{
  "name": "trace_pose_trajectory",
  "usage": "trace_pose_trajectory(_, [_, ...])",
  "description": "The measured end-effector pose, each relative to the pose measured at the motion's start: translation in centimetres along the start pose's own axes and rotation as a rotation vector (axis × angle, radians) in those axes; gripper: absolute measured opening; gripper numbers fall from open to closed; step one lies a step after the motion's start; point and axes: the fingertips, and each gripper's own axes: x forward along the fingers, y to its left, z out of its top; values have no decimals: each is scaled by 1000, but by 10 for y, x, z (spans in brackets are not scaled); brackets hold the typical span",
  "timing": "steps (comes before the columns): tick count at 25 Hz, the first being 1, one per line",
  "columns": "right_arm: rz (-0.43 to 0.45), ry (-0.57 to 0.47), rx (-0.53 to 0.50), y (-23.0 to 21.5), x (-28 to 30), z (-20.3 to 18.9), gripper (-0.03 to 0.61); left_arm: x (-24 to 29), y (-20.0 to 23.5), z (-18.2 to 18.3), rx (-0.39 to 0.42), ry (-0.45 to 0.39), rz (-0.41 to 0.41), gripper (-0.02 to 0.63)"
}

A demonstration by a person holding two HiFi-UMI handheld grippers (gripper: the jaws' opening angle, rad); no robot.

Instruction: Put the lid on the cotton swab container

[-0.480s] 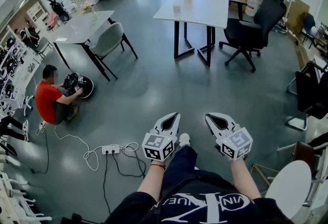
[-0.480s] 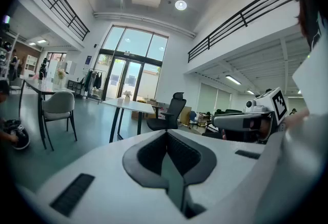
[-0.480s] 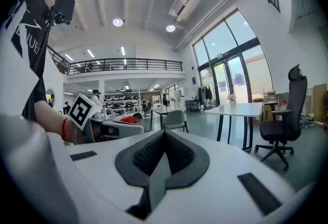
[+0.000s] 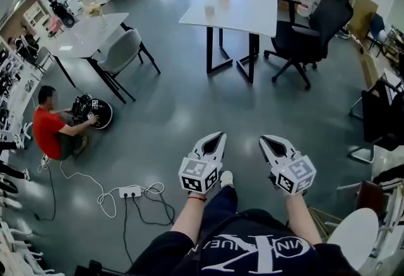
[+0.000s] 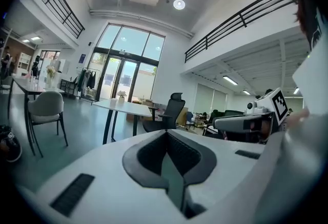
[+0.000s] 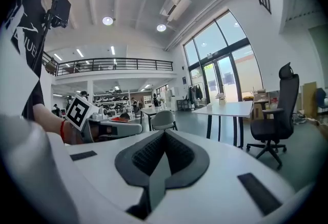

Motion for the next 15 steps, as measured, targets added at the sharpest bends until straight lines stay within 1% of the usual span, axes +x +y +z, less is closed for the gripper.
trace_pose_trajectory(4, [10, 23, 12, -28, 41, 10, 3, 33, 35, 10, -23, 7, 15, 8])
trace_pose_trajectory(7, [14, 22, 34, -44, 70, 19, 3, 48, 59, 18, -23, 14, 21, 8])
trace_pose_trajectory(12, [50, 33, 46, -61, 123, 27, 3, 74, 109, 25, -52, 11, 59, 8])
trace_pose_trajectory(15, [53, 46, 49, -72, 149, 30, 3, 89, 133, 29, -62, 13, 63, 8])
